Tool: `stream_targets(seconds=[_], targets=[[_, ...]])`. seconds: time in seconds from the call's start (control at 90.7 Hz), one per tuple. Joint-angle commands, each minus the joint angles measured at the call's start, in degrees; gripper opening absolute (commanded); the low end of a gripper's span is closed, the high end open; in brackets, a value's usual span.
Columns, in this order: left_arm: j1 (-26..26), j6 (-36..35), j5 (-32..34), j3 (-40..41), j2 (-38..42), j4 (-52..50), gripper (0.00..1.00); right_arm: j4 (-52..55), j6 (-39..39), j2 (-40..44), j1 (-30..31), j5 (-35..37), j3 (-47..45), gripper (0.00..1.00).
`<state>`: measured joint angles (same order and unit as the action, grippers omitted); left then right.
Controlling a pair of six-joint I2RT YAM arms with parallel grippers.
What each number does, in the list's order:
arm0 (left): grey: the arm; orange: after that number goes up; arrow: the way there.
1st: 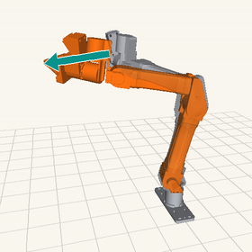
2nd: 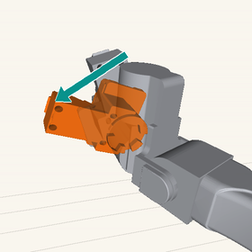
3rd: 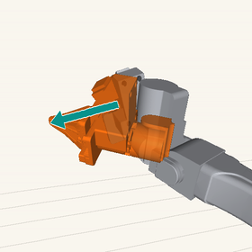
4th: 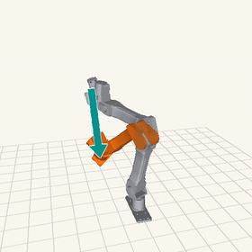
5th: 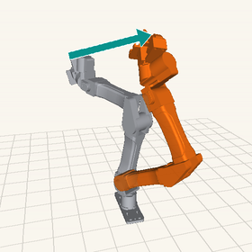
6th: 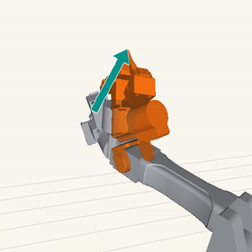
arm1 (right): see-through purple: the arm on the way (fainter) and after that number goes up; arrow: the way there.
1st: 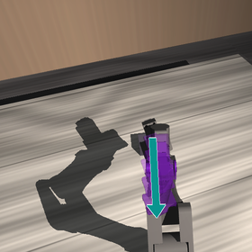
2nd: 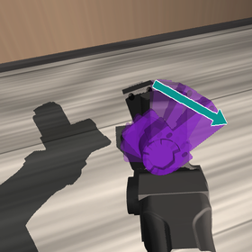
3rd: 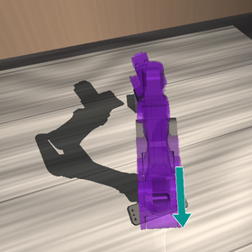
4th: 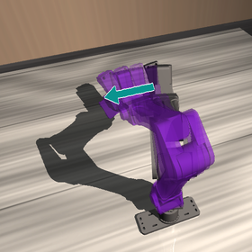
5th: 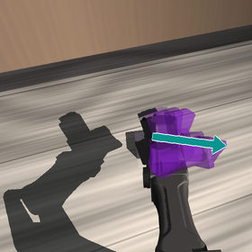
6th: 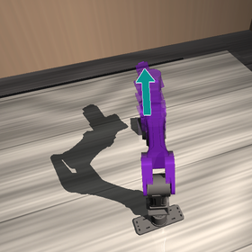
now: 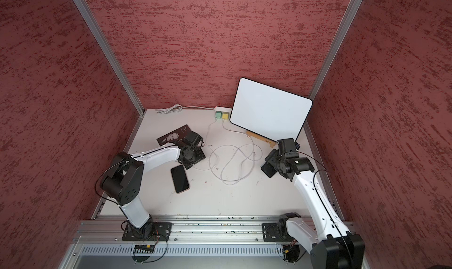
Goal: Unplug the charging cable from the phone
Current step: Adjust the charging cable at the center of the board.
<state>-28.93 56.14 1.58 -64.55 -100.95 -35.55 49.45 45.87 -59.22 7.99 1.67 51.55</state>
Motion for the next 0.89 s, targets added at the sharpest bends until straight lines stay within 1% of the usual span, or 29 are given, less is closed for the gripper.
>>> stream_targets(seconds=[0.0, 0.143, 0.386, 0.628, 0.749, 0.826, 0.882], targets=[[0.35, 1.64, 1.38, -0.20, -0.65, -2.03, 0.75, -2.95, 0.54, 0.34, 0.46, -0.10, -0.03, 0.23], [0.45, 2.27, 1.94, -0.16, -0.91, -3.09, 0.76, -3.13, 0.76, 0.33, 0.50, 0.00, -0.36, 0.23], [0.70, 2.96, 2.15, 0.07, -1.82, -3.69, 0.74, -3.25, 1.22, 0.33, 0.46, 0.05, -0.40, 0.24], [1.27, 2.84, 1.17, -0.30, -4.15, -2.71, 0.68, -3.06, 1.59, 0.50, 0.46, 0.24, -0.23, 0.24], [1.72, 2.70, 0.60, -0.56, -4.92, -2.56, 0.56, -2.71, 1.72, 0.85, 0.48, 0.67, -0.33, 0.25], [2.00, 2.52, 0.03, -0.57, -5.08, -2.06, 0.44, -2.50, 2.02, 0.94, 0.47, 1.30, -0.31, 0.25], [2.26, 2.31, -0.56, -0.69, -5.44, -1.52, 0.31, -2.47, 2.16, 1.03, 0.50, 1.48, -0.31, 0.25]])
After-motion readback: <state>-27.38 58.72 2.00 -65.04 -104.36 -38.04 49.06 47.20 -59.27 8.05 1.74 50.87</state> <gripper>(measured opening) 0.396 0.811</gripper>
